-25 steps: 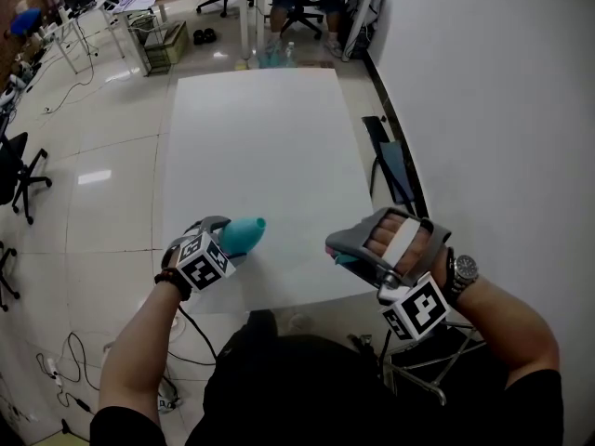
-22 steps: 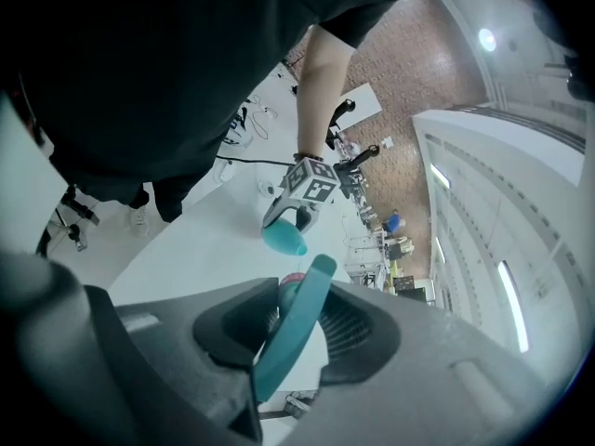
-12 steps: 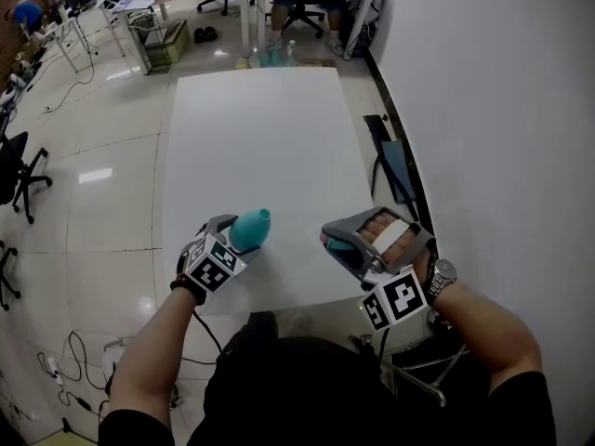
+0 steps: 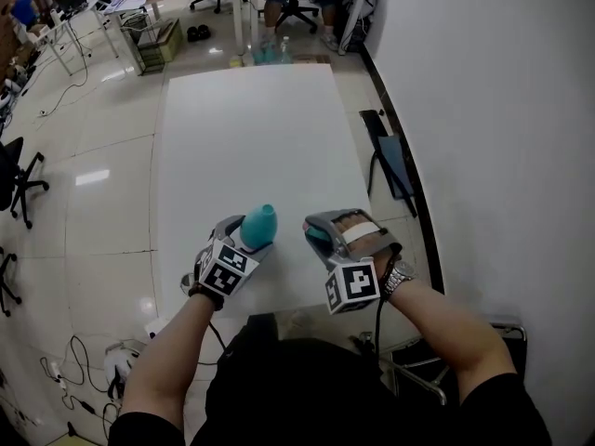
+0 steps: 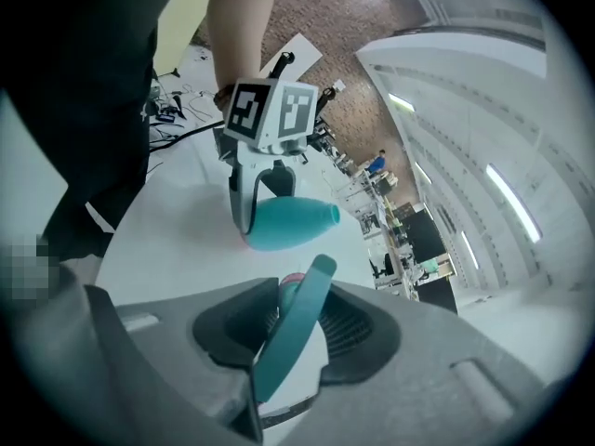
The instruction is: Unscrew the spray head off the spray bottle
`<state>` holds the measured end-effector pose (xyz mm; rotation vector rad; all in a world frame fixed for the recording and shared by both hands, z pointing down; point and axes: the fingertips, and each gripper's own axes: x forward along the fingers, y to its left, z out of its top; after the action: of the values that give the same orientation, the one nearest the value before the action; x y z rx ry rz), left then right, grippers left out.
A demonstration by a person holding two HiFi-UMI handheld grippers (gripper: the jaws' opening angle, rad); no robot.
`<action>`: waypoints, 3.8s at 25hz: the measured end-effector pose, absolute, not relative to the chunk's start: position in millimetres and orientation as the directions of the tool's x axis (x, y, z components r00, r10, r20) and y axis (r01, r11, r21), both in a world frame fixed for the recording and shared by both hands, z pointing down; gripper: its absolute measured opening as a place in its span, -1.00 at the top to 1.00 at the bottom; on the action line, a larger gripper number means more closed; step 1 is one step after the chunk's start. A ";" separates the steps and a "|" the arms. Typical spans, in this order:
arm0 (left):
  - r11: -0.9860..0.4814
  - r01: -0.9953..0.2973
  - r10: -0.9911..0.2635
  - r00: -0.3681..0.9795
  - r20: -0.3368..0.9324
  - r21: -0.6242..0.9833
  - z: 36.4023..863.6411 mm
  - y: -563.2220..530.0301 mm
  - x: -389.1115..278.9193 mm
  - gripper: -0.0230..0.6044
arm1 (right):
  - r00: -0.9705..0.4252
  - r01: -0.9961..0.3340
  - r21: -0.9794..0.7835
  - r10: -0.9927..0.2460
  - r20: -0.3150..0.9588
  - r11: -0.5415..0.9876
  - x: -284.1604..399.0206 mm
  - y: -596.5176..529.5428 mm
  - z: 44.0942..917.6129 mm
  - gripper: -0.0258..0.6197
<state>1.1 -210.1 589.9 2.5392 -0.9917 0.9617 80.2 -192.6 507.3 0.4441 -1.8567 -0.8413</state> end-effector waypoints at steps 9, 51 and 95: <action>-0.714 -0.700 -0.536 0.547 0.643 0.000 594.2 -218.2 10.7 -0.31 | -0.355 -0.061 0.684 -0.656 0.666 0.727 81.0 -211.7 557.8 0.54; -0.726 -0.687 -0.517 0.532 0.671 -0.014 624.0 -210.8 6.9 -0.43 | -0.369 -0.126 0.569 -0.571 0.734 0.813 54.7 -208.6 618.2 0.17; -0.640 -0.764 -0.688 0.523 0.503 -0.082 491.0 -137.9 38.7 0.89 | -0.561 -0.613 0.243 -0.630 0.537 0.752 75.2 -147.5 483.0 0.94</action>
<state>38.7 -137.9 491.0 2.6089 -1.2529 0.7601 75.2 -147.5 483.0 0.9293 -2.3331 -0.0375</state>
